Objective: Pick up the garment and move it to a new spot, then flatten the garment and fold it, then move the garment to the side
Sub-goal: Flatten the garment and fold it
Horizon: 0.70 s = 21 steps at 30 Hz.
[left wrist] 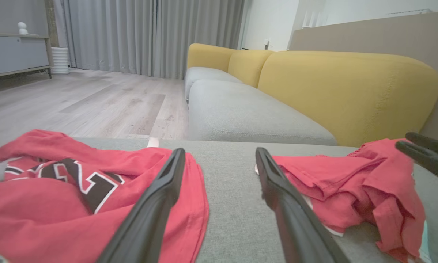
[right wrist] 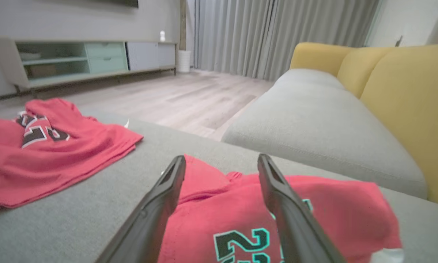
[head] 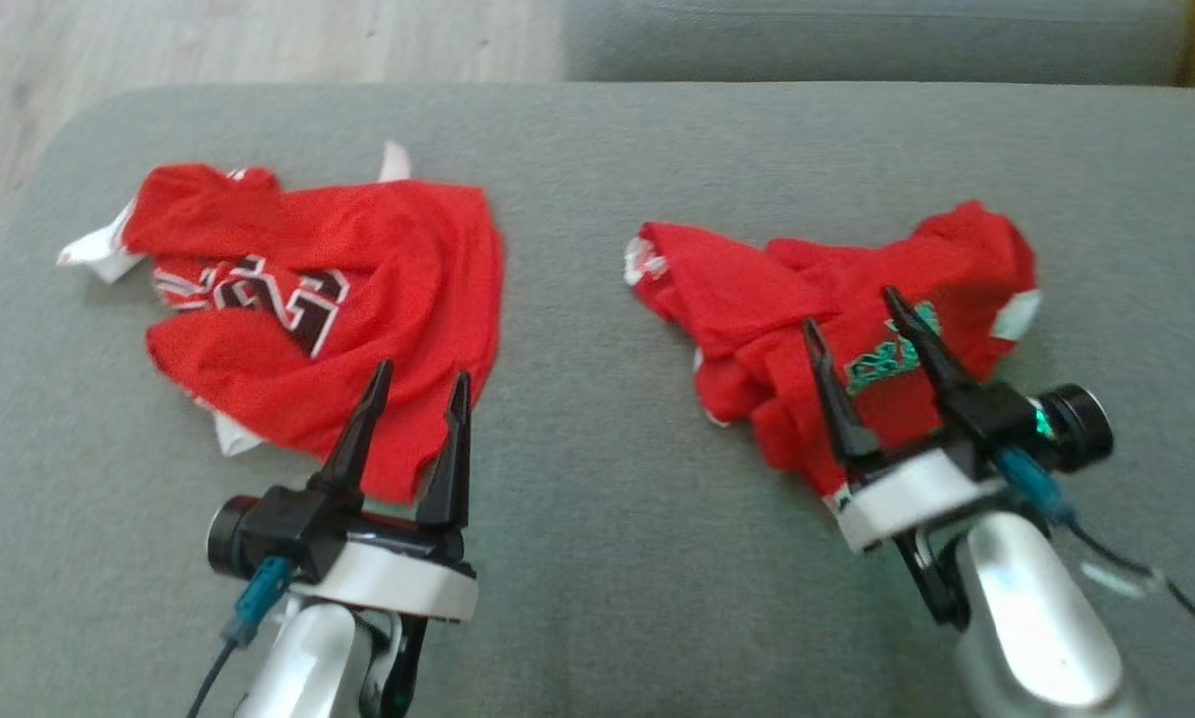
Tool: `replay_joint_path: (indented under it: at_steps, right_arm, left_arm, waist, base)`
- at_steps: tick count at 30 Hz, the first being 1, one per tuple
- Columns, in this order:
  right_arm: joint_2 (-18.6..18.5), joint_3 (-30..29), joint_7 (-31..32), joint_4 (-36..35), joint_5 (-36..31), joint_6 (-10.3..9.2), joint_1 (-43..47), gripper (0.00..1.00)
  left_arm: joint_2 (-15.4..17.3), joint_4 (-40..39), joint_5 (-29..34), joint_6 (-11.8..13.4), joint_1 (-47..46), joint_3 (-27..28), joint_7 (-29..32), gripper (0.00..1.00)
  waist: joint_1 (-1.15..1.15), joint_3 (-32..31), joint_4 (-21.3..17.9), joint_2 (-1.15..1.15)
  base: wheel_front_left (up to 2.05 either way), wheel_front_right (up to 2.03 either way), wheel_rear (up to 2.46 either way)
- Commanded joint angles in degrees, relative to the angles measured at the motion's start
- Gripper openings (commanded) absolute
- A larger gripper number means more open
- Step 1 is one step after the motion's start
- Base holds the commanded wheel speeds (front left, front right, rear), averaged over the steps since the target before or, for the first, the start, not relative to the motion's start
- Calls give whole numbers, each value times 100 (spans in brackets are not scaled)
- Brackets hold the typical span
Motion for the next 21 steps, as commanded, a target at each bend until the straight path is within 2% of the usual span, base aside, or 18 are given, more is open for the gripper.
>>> replay_joint_path:
  at_steps: [1,6,13,18,19,20,21]
  right_arm:
    - [-17,140,114,-21,-73,-4,-358,100]
    - [-33,349,656,747,-440,-4,-951,100]
    - [-294,812,1283,1735,-528,-4,-1501,100]
    - [-347,729,1425,2233,-583,-4,-1709,100]
    - [-329,692,1402,2301,-568,-4,-1730,72]
    - [-304,649,1349,2349,-542,-4,-1752,33]
    - [-280,616,1280,2384,-527,-4,-1774,0]
  left_arm:
    - [-11,-148,39,-29,-349,266,-30,100]
    - [-87,-49,61,-115,-395,301,-30,100]
    - [-140,33,51,-175,-411,273,-30,100]
    - [-151,39,37,-181,-418,263,-30,100]
    - [-152,34,22,-176,-410,259,-30,100]
    - [-153,32,7,-173,-403,258,-30,100]
    - [-153,32,-4,-169,-396,258,-30,100]
  waist:
    - [0,110,167,0]
    - [0,190,411,0]
    - [0,222,647,0]
    - [0,242,740,0]
    - [0,238,748,0]
    - [0,236,751,0]
    - [0,230,750,0]
  base:
    - [0,0,0]
    - [0,0,0]
    - [0,0,0]
    - [0,0,0]
    - [0,0,0]
    - [0,0,0]
    - [0,0,0]
